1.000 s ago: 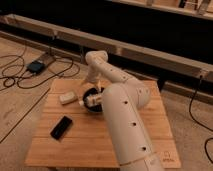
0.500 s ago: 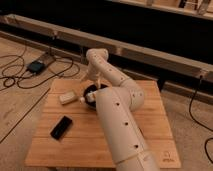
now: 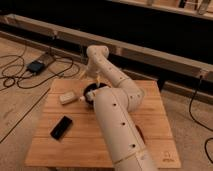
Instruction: Push the ceramic bowl across the table
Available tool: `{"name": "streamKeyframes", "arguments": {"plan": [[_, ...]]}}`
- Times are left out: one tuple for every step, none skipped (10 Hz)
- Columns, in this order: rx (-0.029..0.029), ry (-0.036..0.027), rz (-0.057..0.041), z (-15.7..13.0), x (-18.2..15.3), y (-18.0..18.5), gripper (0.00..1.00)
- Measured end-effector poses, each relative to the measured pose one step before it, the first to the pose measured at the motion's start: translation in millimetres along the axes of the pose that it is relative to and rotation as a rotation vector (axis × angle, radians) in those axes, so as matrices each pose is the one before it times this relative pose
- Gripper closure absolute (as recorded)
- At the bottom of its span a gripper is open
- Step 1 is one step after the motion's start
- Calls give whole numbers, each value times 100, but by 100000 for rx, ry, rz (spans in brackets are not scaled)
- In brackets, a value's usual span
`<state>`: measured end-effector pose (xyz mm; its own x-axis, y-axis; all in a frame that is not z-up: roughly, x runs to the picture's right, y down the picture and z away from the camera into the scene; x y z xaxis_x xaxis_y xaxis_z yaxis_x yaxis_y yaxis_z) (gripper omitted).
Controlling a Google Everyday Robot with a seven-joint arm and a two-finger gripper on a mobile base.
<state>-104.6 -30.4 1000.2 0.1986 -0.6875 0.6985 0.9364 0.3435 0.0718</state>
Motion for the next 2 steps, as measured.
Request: {"name": "streamKeyframes", "arguments": {"plan": [[-13, 112, 14, -89, 35, 6, 20], [-64, -67, 15, 44, -14, 36, 20]]}}
